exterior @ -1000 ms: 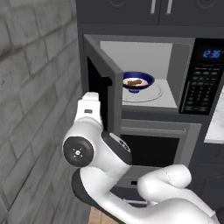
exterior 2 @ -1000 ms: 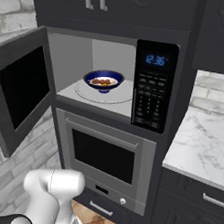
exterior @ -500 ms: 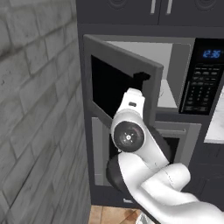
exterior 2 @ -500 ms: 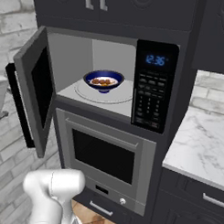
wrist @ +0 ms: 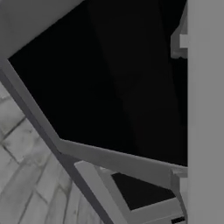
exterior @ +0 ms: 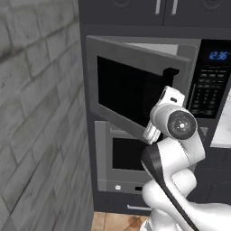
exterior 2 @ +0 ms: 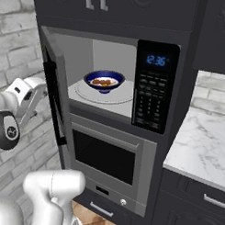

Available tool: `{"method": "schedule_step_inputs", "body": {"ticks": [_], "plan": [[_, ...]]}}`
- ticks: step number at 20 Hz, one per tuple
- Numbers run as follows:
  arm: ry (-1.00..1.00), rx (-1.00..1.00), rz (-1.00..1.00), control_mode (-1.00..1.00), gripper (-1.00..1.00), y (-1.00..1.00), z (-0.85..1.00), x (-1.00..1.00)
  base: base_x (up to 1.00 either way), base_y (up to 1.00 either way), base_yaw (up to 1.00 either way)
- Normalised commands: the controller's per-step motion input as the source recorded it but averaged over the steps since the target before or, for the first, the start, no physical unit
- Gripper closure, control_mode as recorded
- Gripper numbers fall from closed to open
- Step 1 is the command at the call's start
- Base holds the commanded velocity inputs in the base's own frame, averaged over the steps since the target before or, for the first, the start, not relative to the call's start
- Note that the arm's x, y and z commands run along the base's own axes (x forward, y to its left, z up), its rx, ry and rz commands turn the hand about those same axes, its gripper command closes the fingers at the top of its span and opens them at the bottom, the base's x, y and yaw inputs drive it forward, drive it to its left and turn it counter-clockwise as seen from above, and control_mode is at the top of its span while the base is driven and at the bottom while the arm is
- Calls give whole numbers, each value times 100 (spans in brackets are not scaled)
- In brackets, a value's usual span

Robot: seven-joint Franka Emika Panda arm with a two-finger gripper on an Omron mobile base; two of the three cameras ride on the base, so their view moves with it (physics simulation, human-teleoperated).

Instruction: Place the bowl containing the kebab skewer and shrimp in the microwave. Close the microwave door and press the start button to microwave the meal.

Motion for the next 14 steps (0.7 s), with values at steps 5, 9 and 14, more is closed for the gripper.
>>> {"method": "schedule_step_inputs", "body": {"ticks": [5,9,14], "plan": [[0,9,5,-100,-100,-19,0,81,0,0,0],[0,1,2,-100,-100,0,0,85,0,0,0],[0,0,1,-100,-100,0,0,85,0,0,0]]}}
